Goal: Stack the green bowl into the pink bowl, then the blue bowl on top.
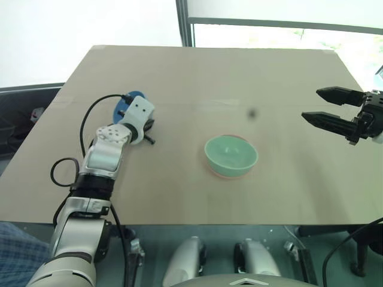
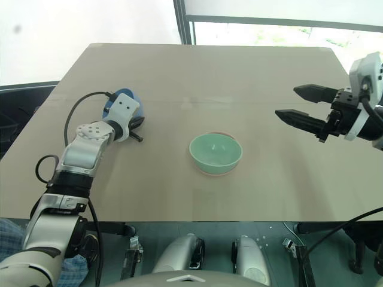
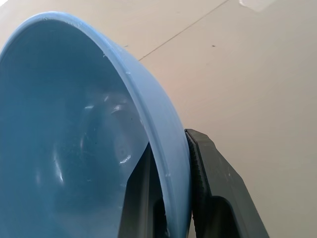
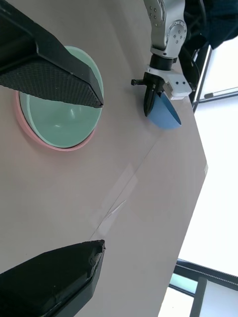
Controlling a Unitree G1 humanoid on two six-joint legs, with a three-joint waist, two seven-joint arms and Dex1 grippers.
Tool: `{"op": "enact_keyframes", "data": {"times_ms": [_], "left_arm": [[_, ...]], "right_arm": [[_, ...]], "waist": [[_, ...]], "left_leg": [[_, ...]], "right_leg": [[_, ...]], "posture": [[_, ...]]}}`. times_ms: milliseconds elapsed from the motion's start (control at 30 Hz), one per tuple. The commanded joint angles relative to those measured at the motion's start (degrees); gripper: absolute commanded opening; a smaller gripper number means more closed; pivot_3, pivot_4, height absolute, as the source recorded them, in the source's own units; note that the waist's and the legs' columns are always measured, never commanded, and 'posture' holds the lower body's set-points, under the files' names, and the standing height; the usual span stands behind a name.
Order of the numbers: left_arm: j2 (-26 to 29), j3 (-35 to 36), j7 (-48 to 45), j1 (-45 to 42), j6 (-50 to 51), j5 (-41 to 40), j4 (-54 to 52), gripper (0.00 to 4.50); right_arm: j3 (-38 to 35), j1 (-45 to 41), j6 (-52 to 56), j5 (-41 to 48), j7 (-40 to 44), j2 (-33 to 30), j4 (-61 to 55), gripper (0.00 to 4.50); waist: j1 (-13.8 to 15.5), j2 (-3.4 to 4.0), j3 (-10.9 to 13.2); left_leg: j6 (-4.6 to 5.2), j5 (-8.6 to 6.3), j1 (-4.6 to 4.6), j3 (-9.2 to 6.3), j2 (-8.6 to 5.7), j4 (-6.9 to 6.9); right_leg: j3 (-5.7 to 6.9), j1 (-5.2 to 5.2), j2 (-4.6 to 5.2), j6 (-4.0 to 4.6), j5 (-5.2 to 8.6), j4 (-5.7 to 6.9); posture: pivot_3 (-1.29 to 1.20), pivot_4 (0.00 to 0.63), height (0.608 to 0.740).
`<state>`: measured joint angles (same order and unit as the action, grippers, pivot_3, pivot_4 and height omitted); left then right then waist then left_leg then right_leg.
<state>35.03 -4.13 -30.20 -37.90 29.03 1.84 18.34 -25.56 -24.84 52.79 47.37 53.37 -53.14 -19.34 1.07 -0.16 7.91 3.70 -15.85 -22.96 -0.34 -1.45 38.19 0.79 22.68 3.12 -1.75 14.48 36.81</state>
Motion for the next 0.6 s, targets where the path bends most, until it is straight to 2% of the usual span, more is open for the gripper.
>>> {"op": "enact_keyframes", "data": {"times_ms": [33,300,600], "left_arm": [[0.5,-0.4,-3.4,-3.7,-1.2,-0.2,2.4,0.07],[-2.6,-6.6,-13.9,-13.0,-5.7,0.3,3.6,0.07],[-9.2,-14.1,-25.1,-17.6,-5.4,-1.0,-6.5,0.07]], "right_arm": [[-2.2,0.2,-1.5,1.5,0.3,-1.5,-0.9,4.5],[-3.4,1.5,-1.2,4.9,2.0,-3.4,-1.9,4.5],[-6.0,5.8,-1.2,7.1,2.1,-5.8,-4.0,4.5]], "waist": [[0.1,-0.01,0.0],[0.1,-0.08,0.1],[-0.2,-0.12,0.1]], "left_leg": [[0.0,0.0,-0.01,0.0,0.0,0.01],[0.0,0.0,-0.14,0.0,-0.02,0.08],[0.05,-0.02,-0.25,0.01,-0.02,0.16]], "right_leg": [[0.0,0.0,0.0,0.0,0.0,0.0],[0.02,0.04,0.0,-0.01,0.0,-0.06],[0.03,0.09,-0.05,-0.02,0.0,-0.06]], "posture": [[0.0,0.15,0.74],[0.0,0.15,0.74],[0.0,0.15,0.74]]}}
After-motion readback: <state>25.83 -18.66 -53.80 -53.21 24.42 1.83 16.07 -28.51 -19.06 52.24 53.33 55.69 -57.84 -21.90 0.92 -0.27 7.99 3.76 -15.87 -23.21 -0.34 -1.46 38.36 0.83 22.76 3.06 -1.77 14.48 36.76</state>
